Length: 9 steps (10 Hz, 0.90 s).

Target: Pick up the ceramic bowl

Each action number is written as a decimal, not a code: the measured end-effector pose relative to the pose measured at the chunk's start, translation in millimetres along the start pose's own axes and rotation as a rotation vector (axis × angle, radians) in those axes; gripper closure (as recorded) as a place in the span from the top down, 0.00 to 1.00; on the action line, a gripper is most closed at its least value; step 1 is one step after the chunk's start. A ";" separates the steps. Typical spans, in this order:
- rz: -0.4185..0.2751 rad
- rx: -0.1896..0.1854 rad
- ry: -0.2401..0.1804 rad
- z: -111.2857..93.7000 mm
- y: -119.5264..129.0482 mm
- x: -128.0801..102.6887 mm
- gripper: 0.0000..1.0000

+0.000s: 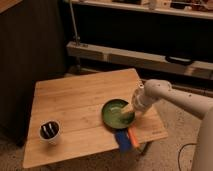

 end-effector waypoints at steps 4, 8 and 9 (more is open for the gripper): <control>-0.037 0.004 0.046 7.5 9.9 -2.0 0.80; -0.037 -0.008 0.087 11.5 8.0 1.6 0.50; -0.038 -0.009 0.093 12.6 8.2 1.9 0.41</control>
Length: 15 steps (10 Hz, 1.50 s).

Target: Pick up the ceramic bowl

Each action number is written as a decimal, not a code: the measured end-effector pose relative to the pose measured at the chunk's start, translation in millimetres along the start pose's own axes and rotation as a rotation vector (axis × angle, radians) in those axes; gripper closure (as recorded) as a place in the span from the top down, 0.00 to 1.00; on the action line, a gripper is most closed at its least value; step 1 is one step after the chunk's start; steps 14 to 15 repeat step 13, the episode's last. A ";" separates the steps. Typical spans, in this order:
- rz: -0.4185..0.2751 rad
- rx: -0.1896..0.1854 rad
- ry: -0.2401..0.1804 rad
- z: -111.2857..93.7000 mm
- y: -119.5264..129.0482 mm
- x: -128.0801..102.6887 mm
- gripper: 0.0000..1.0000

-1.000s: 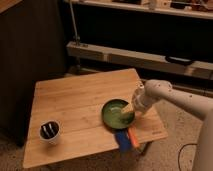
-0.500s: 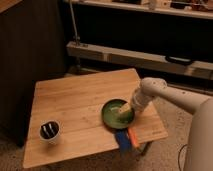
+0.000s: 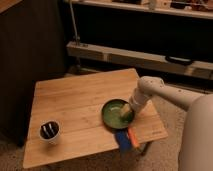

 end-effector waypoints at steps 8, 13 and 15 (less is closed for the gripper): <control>-0.029 -0.020 0.082 -9.9 12.3 12.0 0.00; -0.141 -0.144 0.067 -111.5 75.2 22.4 0.00; -0.141 -0.144 0.067 -111.5 75.2 22.4 0.00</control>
